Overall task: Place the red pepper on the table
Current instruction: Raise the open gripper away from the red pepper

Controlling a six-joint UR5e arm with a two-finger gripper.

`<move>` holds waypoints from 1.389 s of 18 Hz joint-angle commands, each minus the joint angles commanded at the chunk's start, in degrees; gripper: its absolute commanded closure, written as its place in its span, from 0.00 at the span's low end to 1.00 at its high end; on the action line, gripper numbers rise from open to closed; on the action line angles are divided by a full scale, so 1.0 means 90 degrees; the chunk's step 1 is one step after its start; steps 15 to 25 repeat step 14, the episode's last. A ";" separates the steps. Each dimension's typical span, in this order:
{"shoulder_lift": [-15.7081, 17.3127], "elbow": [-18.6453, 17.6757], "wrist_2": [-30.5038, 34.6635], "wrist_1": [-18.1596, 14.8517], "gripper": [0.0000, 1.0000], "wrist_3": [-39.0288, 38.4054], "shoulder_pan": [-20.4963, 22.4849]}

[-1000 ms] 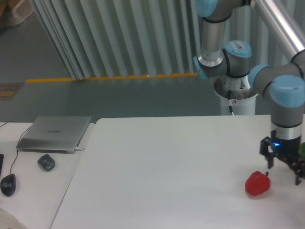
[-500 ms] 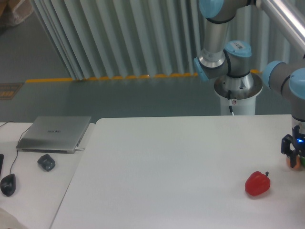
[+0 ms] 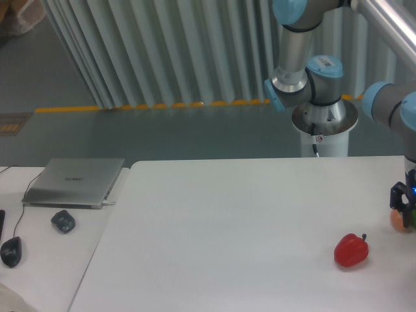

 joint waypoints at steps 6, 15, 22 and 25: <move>0.0321 -0.0340 0.0136 -0.0271 0.00 0.1374 -0.0544; 0.0410 -0.0693 0.0166 -0.0371 0.00 0.1436 -0.1045; 0.0410 -0.0693 0.0166 -0.0371 0.00 0.1436 -0.1045; 0.0410 -0.0693 0.0166 -0.0371 0.00 0.1436 -0.1045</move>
